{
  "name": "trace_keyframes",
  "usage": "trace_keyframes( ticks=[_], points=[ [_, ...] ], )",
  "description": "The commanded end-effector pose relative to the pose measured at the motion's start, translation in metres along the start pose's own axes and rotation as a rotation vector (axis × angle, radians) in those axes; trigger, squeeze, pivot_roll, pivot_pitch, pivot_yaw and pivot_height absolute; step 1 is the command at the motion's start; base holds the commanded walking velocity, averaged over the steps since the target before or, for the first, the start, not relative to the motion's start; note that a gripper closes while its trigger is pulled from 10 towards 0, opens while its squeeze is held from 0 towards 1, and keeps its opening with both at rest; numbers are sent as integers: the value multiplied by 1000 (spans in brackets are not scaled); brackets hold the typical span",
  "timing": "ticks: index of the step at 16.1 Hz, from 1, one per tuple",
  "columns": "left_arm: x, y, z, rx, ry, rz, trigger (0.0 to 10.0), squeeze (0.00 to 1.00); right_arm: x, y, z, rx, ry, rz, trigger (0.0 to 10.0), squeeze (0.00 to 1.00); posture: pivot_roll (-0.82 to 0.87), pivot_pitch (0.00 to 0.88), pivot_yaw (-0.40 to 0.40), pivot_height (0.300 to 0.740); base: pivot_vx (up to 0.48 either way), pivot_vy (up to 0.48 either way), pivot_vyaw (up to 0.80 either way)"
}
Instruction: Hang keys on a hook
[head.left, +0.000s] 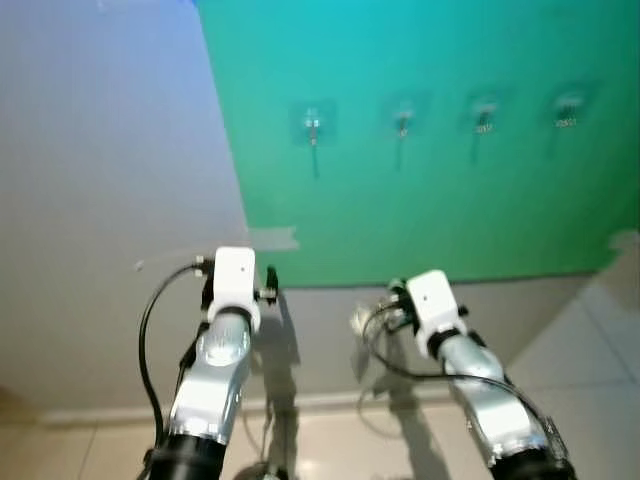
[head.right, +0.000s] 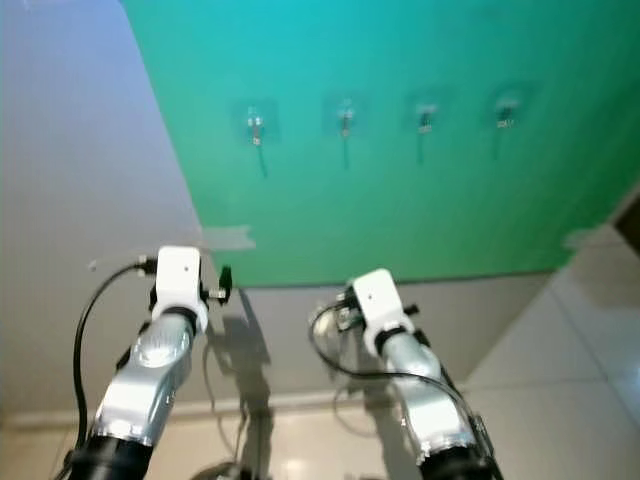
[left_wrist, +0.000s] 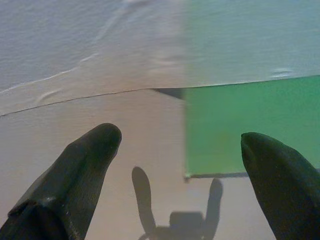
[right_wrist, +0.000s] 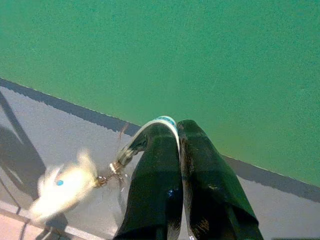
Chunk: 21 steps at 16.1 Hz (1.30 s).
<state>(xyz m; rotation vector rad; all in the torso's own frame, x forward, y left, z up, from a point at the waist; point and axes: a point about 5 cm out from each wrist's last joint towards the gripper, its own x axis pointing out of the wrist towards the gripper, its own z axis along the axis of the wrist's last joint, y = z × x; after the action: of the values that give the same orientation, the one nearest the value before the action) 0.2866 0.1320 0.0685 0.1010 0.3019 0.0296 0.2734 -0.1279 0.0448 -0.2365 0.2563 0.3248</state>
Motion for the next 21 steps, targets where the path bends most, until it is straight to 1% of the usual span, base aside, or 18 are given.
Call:
trace_keyframes(
  ticks=[1,3,4,6,8,9,10,11,12,13,14,15,16,18,19,20,21],
  points=[
    [-1,0,7,15,-32,-2,10000,0,2,0,8,-5,-22,1,0,0,-111,0,20,723,458,0,0],
    [-1,1,6,14,-20,20,10000,0,2,-2,12,-12,-34,-5,0,0,-117,0,20,723,0,0,0],
    [0,0,6,15,-19,16,10000,0,3,-7,20,-18,-56,-10,0,0,-119,0,19,723,0,0,0],
    [0,-1,5,11,-12,17,10000,0,4,-21,40,-46,-110,-23,0,0,-121,0,19,723,0,0,0],
    [-1,0,3,13,-10,19,10000,0,1,-35,60,-69,-161,-30,0,0,-123,0,16,723,0,0,0],
    [-2,1,2,23,-9,20,10000,0,-4,-40,65,-59,-169,-40,0,0,-130,0,9,723,0,0,0],
    [-8,6,3,-15,-18,8,10000,0,-13,-44,65,-35,-167,-51,0,0,-132,0,4,723,0,0,0],
    [-20,17,9,-76,-53,6,10000,0,-28,-46,59,-10,-148,-74,0,0,-137,0,-8,723,0,0,0],
    [-36,31,17,-139,-97,26,10000,0,-45,-45,49,35,-121,-109,0,0,-138,0,-9,723,0,0,0],
    [-46,41,20,-133,-114,46,10000,0,-56,-41,39,61,-96,-129,0,0,-138,0,-9,723,0,0,0],
    [-48,43,23,-138,-119,48,10000,0,-59,-39,35,83,-81,-136,0,0,-145,0,-3,723,0,0,0],
    [-49,42,26,-150,-122,43,10000,0,-59,-38,34,102,-71,-142,0,0,-145,0,-2,723,0,0,0],
    [-44,39,31,-148,-138,29,10000,0,-52,-39,38,87,-74,-138,0,0,-141,0,0,723,0,0,0],
    [-40,35,33,-146,-132,23,10000,0,-42,-47,58,46,-114,-147,0,0,-147,0,8,723,0,0,0],
    [-38,31,31,-145,-118,7,10000,0,-35,-54,73,15,-150,-154,0,0,-150,0,13,723,0,0,0],
    [-38,30,31,-141,-115,4,10000,0,-33,-55,77,3,-162,-152,0,0,-150,0,14,723,0,0,0],
    [-37,27,30,-132,-110,-10,10000,0,-28,-58,93,-34,-199,-135,0,0,-153,0,20,723,0,0,0]
  ],
)
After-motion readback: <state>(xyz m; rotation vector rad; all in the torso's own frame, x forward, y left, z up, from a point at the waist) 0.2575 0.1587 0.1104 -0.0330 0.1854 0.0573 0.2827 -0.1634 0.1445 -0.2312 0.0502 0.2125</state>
